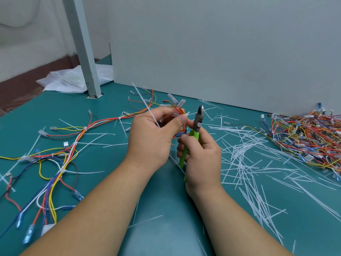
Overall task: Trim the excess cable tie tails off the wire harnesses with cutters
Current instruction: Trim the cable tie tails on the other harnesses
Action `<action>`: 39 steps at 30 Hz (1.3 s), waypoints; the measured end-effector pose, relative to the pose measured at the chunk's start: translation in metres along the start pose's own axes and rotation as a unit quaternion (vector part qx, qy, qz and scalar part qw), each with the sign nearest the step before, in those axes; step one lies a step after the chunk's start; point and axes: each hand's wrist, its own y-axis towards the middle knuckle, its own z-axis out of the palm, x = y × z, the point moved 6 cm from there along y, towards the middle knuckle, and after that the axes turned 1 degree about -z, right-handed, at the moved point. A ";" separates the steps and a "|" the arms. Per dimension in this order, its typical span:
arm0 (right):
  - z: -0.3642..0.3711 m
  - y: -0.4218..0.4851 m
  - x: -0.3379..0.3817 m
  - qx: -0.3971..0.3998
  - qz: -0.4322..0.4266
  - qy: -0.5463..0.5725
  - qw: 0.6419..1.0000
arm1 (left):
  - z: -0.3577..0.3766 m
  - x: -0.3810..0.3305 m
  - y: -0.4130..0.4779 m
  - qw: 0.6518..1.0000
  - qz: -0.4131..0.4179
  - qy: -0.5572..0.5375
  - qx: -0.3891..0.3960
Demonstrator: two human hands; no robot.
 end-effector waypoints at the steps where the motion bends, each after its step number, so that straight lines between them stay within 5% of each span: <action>1: 0.000 0.000 0.001 0.000 0.000 0.002 1.000 | 0.000 -0.001 0.000 1.000 0.002 0.003 -0.003; 8: 0.005 -0.007 0.018 0.040 -0.094 -0.083 0.991 | -0.005 -0.005 0.001 0.999 0.024 0.006 -0.028; 30: 0.001 -0.003 0.015 0.047 -0.092 -0.119 0.988 | -0.004 -0.002 0.003 1.000 0.016 -0.013 -0.015; 39: -0.019 0.005 0.005 -0.096 -0.026 0.010 0.995 | -0.004 0.003 0.004 1.000 0.014 0.016 -0.016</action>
